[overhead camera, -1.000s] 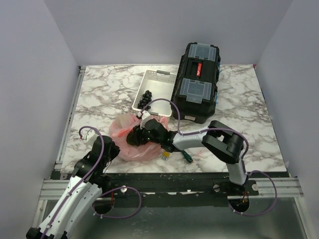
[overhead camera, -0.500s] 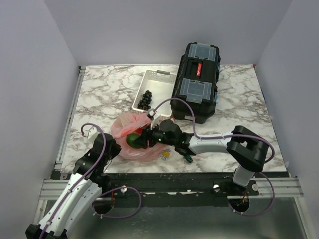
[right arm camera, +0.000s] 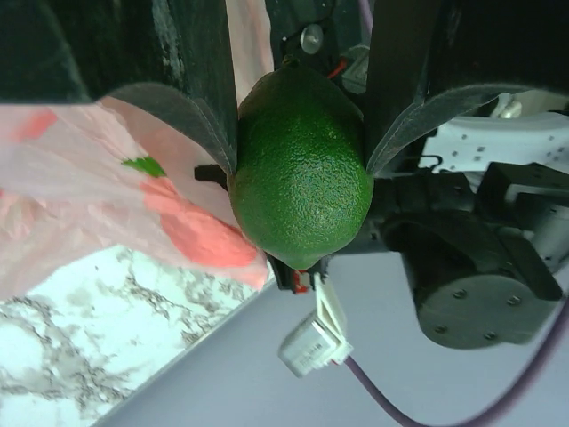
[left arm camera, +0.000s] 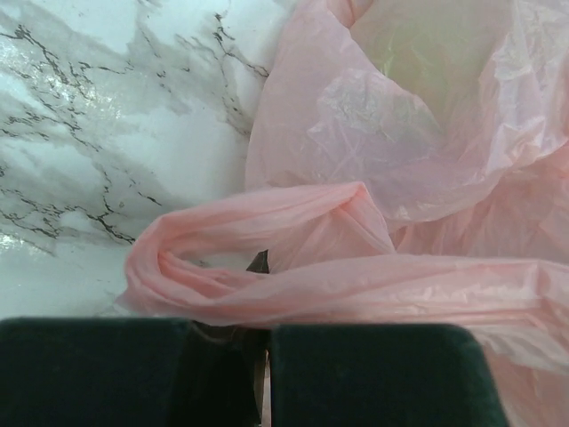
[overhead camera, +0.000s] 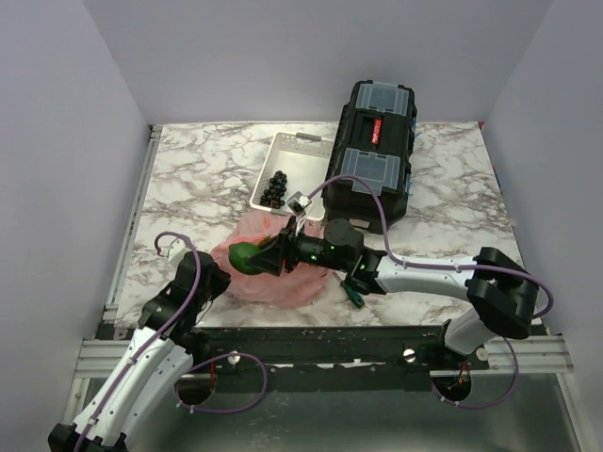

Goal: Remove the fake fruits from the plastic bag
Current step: Take out the fake fruit from the plastic bag, then place the fake fruit in the bin.

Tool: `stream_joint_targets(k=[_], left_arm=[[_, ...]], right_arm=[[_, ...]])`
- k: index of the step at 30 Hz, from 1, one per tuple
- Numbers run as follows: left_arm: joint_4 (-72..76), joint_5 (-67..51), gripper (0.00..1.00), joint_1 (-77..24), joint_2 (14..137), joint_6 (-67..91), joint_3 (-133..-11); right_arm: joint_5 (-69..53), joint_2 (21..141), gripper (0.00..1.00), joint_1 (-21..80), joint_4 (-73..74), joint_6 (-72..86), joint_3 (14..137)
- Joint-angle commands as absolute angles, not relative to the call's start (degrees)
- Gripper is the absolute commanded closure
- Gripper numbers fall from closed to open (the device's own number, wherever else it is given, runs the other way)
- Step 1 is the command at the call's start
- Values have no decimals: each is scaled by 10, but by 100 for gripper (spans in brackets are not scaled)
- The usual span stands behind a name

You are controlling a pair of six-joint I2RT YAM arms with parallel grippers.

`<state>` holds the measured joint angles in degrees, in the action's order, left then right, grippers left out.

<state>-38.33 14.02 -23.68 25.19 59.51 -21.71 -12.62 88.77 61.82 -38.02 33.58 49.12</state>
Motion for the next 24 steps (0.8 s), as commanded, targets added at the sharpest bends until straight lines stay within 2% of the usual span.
stream_joint_targets(k=[1, 6, 11, 17, 24], left_arm=[[-390, 134, 100, -234, 241, 584, -224], [-385, 101, 100, -234, 226, 567, -233], [-431, 131, 100, -234, 204, 563, -271], [-455, 188, 100, -234, 194, 525, -332], [-453, 251, 100, -233, 242, 447, -410]], right_arm=[[-160, 903, 93, 619, -413, 352, 538], [-181, 960, 93, 619, -462, 345, 586], [-187, 966, 93, 618, -424, 332, 642], [-55, 883, 93, 611, -329, 271, 622], [25, 812, 94, 561, -262, 258, 608]])
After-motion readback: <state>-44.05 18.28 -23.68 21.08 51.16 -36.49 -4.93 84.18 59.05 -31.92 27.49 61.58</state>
